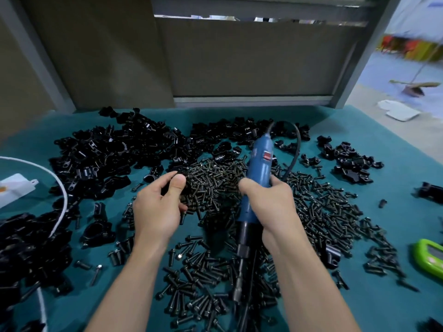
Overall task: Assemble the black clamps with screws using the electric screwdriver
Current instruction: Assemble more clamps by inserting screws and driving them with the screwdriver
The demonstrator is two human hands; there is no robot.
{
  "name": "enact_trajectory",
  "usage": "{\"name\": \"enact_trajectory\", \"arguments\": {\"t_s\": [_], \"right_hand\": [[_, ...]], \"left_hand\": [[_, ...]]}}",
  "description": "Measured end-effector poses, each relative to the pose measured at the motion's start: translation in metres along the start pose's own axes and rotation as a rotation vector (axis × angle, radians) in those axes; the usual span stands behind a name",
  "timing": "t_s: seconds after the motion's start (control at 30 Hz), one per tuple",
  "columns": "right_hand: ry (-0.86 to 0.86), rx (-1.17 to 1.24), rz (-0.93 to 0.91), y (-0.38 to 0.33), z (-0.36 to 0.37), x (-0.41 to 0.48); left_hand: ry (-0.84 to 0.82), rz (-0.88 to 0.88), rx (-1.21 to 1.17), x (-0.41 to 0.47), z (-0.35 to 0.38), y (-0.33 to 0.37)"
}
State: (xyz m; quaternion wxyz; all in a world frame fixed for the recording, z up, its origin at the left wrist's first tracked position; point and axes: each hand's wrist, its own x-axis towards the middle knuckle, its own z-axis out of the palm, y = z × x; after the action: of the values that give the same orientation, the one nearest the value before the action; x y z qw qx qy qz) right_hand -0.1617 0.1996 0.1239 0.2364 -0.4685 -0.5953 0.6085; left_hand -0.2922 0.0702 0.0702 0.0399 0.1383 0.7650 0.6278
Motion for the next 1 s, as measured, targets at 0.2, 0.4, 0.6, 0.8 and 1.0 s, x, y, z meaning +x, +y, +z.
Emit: {"name": "enact_trajectory", "arguments": {"t_s": [0.2,0.4,0.6,0.8,1.0], "right_hand": [[-0.379,0.696,0.011,-0.013,0.001,-0.005],[-0.522,0.812,0.094,-0.015,0.008,-0.001],[-0.520,0.834,0.166,-0.014,0.009,0.009],[-0.486,0.769,0.178,-0.014,0.012,0.012],[-0.470,0.710,0.174,-0.017,0.012,0.007]], "left_hand": [[0.027,0.004,0.002,0.001,-0.001,-0.001],[0.036,0.012,0.040,0.005,-0.004,-0.003],[0.044,0.003,0.039,0.008,-0.006,-0.005],[0.048,0.006,0.053,0.009,-0.004,-0.005],[0.038,0.009,0.051,0.009,-0.005,-0.005]]}}
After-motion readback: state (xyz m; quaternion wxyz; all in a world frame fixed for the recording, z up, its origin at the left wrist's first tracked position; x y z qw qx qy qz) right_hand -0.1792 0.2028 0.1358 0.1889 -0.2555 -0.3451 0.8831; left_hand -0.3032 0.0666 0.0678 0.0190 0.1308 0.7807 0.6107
